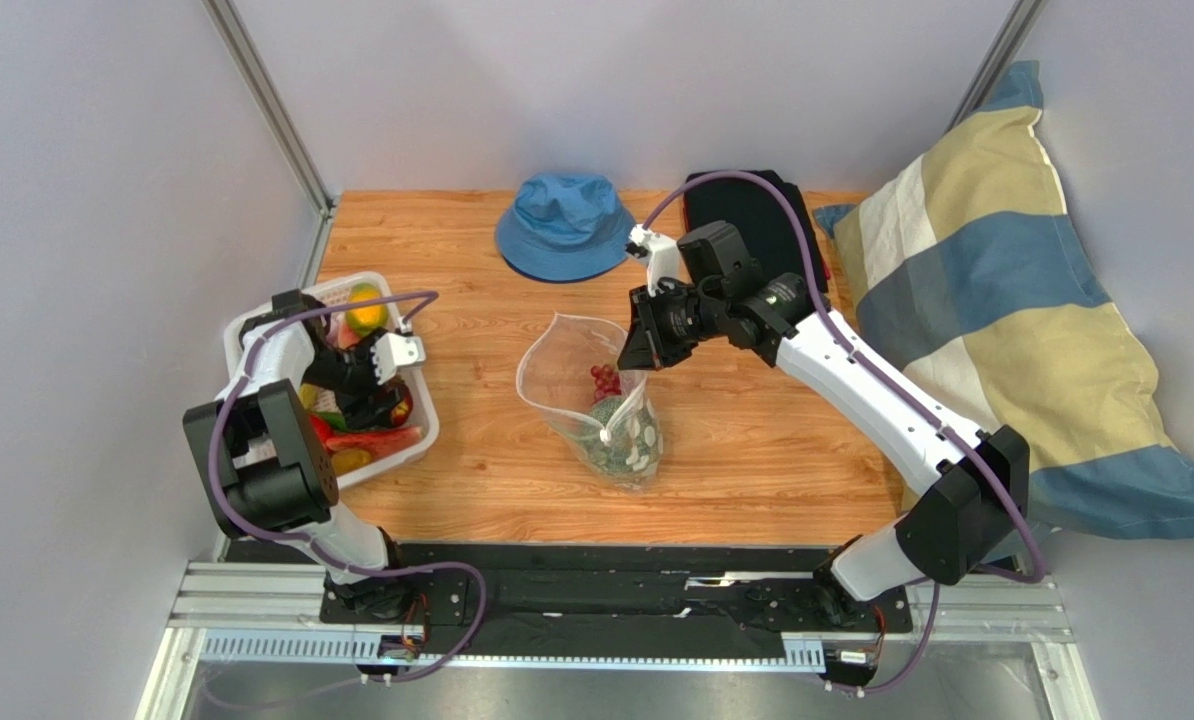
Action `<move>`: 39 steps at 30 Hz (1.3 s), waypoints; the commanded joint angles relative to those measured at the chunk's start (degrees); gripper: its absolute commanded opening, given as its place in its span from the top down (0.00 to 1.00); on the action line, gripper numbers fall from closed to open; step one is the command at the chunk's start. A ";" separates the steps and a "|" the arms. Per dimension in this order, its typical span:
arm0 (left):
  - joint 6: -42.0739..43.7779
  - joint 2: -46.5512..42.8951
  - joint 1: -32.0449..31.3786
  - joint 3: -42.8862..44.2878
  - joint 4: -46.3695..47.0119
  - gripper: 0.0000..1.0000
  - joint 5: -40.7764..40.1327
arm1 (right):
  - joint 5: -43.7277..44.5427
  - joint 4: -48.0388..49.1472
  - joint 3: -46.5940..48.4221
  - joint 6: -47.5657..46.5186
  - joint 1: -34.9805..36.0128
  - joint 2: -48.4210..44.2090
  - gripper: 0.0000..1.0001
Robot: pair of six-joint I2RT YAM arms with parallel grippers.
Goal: Place the food in the zip-top bag and seal the zipper
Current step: Pick up the fake fruit from the bin, then place the fake fruit in the zipper food storage bag.
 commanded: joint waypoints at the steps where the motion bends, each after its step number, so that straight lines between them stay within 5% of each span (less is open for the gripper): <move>1: 1.58 -2.64 -0.23 -0.97 1.60 0.37 0.72 | -0.57 1.10 2.81 0.29 -0.26 0.24 1.00; 6: -3.94 -9.85 0.12 4.55 -4.03 0.66 5.46 | -3.46 2.06 3.87 2.65 -0.35 0.77 1.00; 14: -12.27 -19.60 -1.10 14.14 -15.02 0.73 19.17 | -10.41 4.97 6.68 9.25 -0.70 3.05 1.00; 16: -17.55 -21.88 -6.45 17.57 -14.50 0.74 22.25 | -11.37 5.06 5.98 10.57 -1.49 2.88 1.00; 21: -47.51 -25.23 -23.91 22.32 -0.65 0.76 26.21 | -11.47 4.10 3.61 11.45 -5.35 3.14 1.00; 26: -70.52 -26.73 -38.09 19.96 14.14 0.76 22.26 | -10.94 4.53 3.25 11.81 -7.03 4.02 1.00; 30: -74.79 -24.36 -48.19 17.41 20.82 0.75 16.39 | -10.68 4.88 3.17 11.36 -7.99 5.33 1.00; 34: -76.72 -18.23 -51.38 17.23 22.41 0.73 11.20 | -11.29 5.15 3.87 11.98 -9.49 6.22 1.00; 37: -78.84 -15.14 -51.38 17.67 24.70 0.66 3.73 | -11.73 5.15 4.05 11.98 -10.19 6.22 1.00; 39: -78.05 -13.91 -51.38 19.33 24.88 0.50 -1.61 | -11.82 4.80 3.87 11.89 -10.37 6.13 1.00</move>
